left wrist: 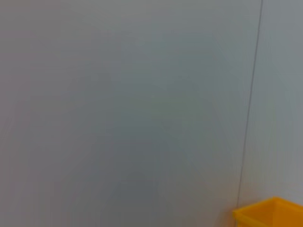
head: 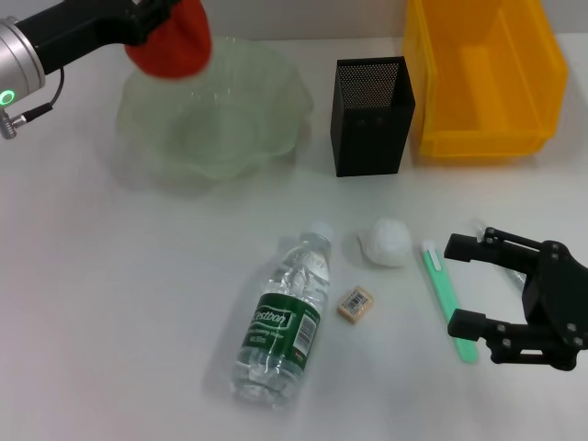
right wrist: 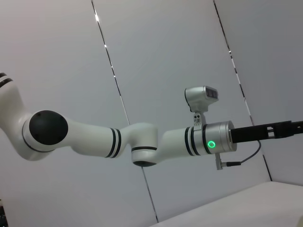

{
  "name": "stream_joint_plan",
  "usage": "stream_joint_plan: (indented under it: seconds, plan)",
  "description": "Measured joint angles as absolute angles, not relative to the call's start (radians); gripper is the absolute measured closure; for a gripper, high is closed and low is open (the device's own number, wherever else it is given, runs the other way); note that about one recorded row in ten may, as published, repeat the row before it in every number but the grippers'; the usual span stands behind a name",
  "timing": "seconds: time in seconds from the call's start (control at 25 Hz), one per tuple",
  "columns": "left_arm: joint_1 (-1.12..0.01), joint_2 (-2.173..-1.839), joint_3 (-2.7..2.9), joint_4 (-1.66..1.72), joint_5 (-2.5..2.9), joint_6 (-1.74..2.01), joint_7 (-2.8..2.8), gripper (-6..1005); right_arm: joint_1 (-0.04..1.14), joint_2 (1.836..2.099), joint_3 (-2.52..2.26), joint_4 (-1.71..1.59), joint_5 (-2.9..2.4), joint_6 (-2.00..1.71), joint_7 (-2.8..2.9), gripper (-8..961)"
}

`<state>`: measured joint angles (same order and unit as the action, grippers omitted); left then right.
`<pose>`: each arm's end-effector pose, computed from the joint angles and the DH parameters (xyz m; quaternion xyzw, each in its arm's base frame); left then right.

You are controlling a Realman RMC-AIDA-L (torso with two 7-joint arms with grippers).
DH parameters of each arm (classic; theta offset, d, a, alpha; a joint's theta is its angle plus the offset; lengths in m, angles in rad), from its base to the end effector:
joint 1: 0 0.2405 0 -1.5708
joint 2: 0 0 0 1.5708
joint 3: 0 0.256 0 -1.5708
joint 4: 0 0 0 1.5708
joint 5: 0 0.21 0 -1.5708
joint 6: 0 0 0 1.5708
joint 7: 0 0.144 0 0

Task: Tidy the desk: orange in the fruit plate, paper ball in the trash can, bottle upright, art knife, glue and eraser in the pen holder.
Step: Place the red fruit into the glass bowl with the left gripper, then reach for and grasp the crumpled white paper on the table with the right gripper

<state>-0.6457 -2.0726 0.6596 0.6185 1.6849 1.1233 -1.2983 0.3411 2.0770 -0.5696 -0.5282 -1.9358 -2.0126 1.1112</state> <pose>-0.2394 0.4199 0.0383 -0.8566 -0.2192 -0.3010 0.3572 0.2788 0.2275 0.0110 -0.8981 0.1561 0.4080 0.0500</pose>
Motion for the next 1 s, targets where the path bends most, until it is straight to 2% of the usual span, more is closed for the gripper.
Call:
stream_joint_plan:
  seconds: [0.04,0.24,0.44,0.52,0.56,0.68,0.72,0.84,0.88,1.0]
  plan:
    - [-0.641,-2.073,0.659,0.611,1.655,1.131,-1.284,753,0.342,2.077,-0.567,-0.528,-1.936,-2.013,1.111,115]
    - [-0.634,-2.071,0.668,0.611,1.649,1.181,-1.29,480,0.349,2.077,-0.543,-0.527,-1.935,-2.012,1.111,115]
    - [-0.611,-2.059,0.678,0.629,1.645,1.335,-1.332,359,0.358,2.076,-0.499,-0.526,-1.933,-2.013,1.12,115]
    - [-0.566,-2.031,0.713,0.685,1.693,1.585,-1.376,311,0.364,2.058,-0.421,-0.593,-1.932,-1.992,1.247,115]
    - [-0.566,-2.031,0.713,0.685,1.693,1.585,-1.376,287,0.364,2.058,-0.421,-0.593,-1.932,-1.992,1.247,116]
    - [-0.515,-2.017,0.718,0.727,1.736,1.694,-1.376,225,0.366,2.027,-0.415,-0.725,-1.94,-1.974,1.425,116]
    - [-0.515,-2.017,0.718,0.727,1.736,1.694,-1.376,211,0.366,2.027,-0.415,-0.725,-1.94,-1.974,1.425,116]
    - [-0.466,-1.997,0.712,0.738,1.779,1.702,-1.376,170,0.377,1.998,-0.432,-0.929,-1.981,-1.975,1.649,116]
    - [-0.458,-1.993,0.711,0.736,1.782,1.698,-1.376,156,0.398,1.991,-0.47,-1.088,-2.04,-1.982,1.807,116]
    - [-0.446,-1.988,0.709,0.732,1.786,1.691,-1.375,156,0.428,1.989,-0.55,-1.28,-2.121,-1.994,1.986,116]
